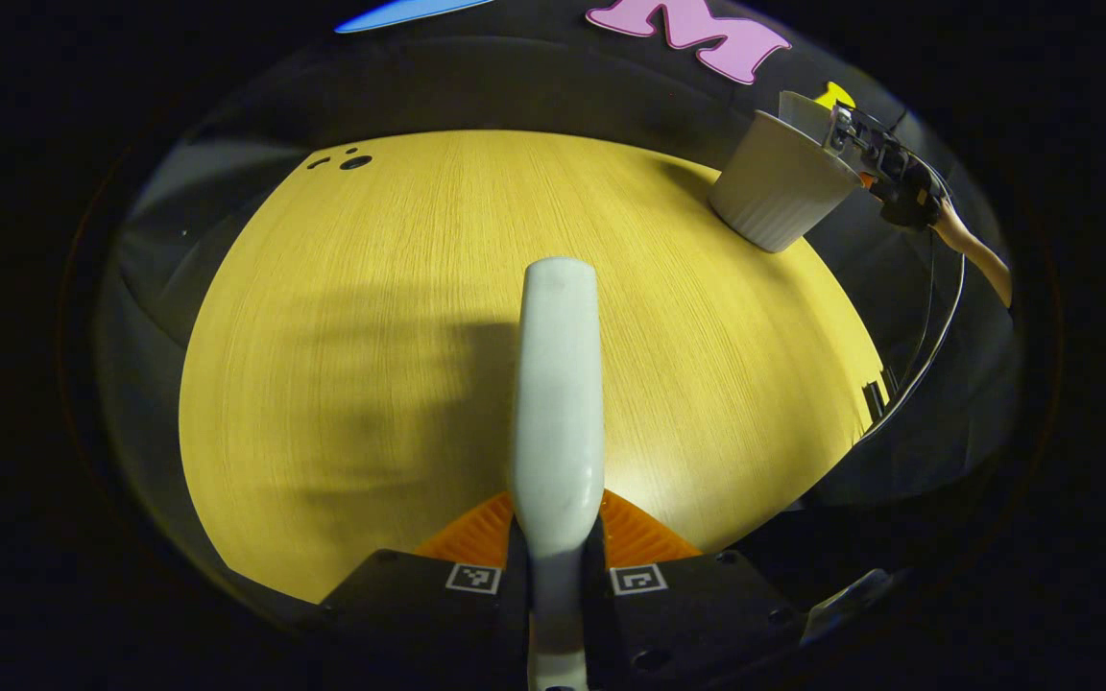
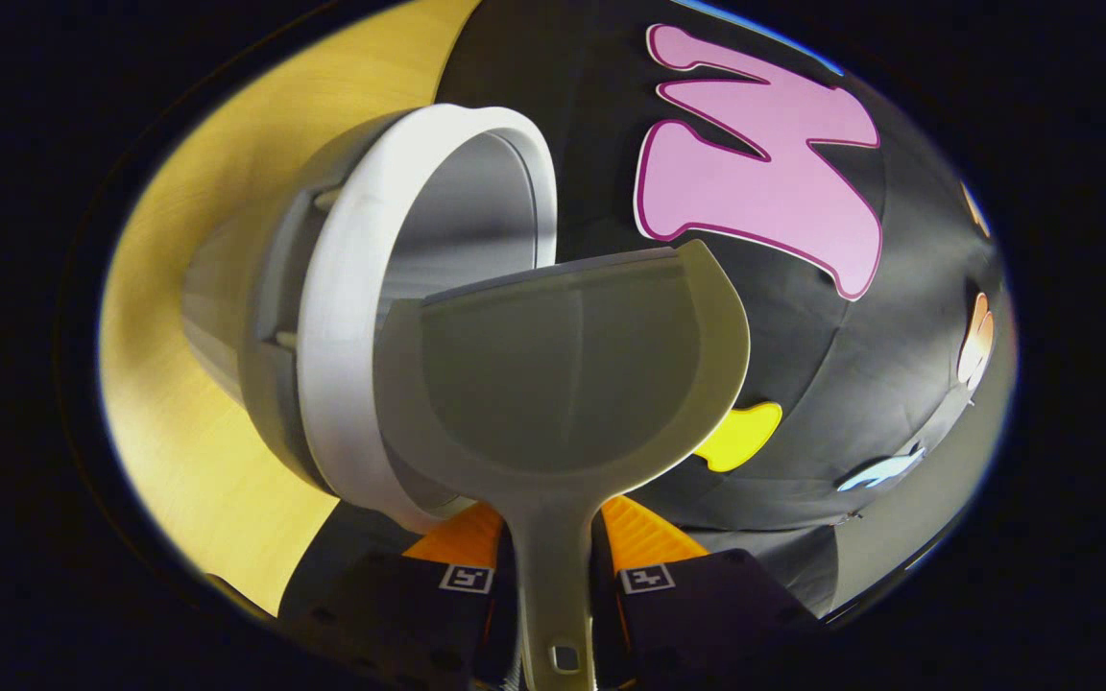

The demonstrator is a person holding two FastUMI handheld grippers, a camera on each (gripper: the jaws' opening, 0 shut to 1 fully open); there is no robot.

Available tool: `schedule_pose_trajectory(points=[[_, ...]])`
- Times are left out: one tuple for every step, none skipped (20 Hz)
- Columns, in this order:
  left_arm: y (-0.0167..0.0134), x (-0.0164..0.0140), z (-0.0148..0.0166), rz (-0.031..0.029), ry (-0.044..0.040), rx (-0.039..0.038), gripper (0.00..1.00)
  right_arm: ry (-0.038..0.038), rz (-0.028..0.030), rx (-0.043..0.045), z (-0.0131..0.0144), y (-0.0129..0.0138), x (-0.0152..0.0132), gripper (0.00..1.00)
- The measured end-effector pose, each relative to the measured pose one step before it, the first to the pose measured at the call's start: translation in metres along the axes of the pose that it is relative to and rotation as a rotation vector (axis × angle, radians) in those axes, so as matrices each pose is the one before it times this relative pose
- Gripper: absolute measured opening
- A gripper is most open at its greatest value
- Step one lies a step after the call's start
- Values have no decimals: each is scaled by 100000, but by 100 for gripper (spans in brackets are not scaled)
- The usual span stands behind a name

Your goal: Pick up the small broom and dustpan from the desktop, sweep the trash into the dustpan with the broom, and then empty the trash into the garbage bin.

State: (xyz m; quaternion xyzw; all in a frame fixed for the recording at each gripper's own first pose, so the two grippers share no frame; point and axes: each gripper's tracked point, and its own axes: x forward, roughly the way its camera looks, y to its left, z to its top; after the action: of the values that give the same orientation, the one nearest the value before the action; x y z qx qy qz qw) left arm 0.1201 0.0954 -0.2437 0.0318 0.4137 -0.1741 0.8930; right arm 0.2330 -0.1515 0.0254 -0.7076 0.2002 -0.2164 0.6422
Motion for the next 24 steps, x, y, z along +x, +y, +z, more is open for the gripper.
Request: schedule_pose_trajectory(points=[[130,-26,-55,158,182,-344,27,1536,2039,3582,-108,163,-101,33],[29,-6,-126,208,132,-74,27,1603,2197,4377,-206,140,45,33],[109,-25,55,315,-38,-14,28,1780,2248,4759,-256,221,7,33],[117,-65,14,185,-184,-62,28,1776,2341,5188,-148,120,117,33],[81,-111,68,34,-94,-169,27,1582,1793,5239,-24,1,-143,33],[125,-43,79,90,-16,-85,27,1017,925,5350,-201,-207,23,33],[145,-41,-29,153,-46,147,27,738,542,5470,-70,-273,-159,33],[-13,10,11,104,-72,203,27,464,817,6063,445,-355,-168,33],[46,-114,114,-123,-44,243,27,594,843,6288,178,-454,-225,33],[-31,75,18,-107,-72,348,28,623,589,5843,-100,-610,-175,33],[7,-16,55,-22,-235,519,28,426,548,5231,-34,-489,-317,33],[-24,-4,119,-79,-299,358,27,161,169,4479,-183,-674,-623,33],[-43,-130,152,-404,-316,300,26,-479,-395,3060,-122,-775,-784,31],[-205,-69,-10,-582,-173,340,27,-729,-819,2302,-112,-1032,-729,33],[-149,-49,-95,-311,143,792,27,-1049,-599,3536,280,-707,-893,33],[-73,-33,-193,418,89,1499,27,-633,-72,4920,186,-527,-789,33],[-5,-89,-58,372,136,1756,27,-627,787,5316,196,-457,-994,33],[-187,-99,-71,150,-170,1688,27,-1011,328,4999,217,-530,-1124,33],[-109,-44,91,265,-948,1425,27,-768,178,3855,320,-324,-1113,33],[-222,-137,132,249,-1487,850,26,-1283,362,3319,385,-220,-462,33],[-231,-154,291,88,-2141,315,27,-909,1192,2530,413,-165,-592,33],[-382,-27,352,-357,-2144,104,27,-660,1946,3208,174,-461,-396,33],[-330,106,165,-381,-1714,383,27,292,2723,4680,115,-188,-397,33],[-192,139,45,428,-1451,345,25,603,2893,4446,331,-213,316,33]])
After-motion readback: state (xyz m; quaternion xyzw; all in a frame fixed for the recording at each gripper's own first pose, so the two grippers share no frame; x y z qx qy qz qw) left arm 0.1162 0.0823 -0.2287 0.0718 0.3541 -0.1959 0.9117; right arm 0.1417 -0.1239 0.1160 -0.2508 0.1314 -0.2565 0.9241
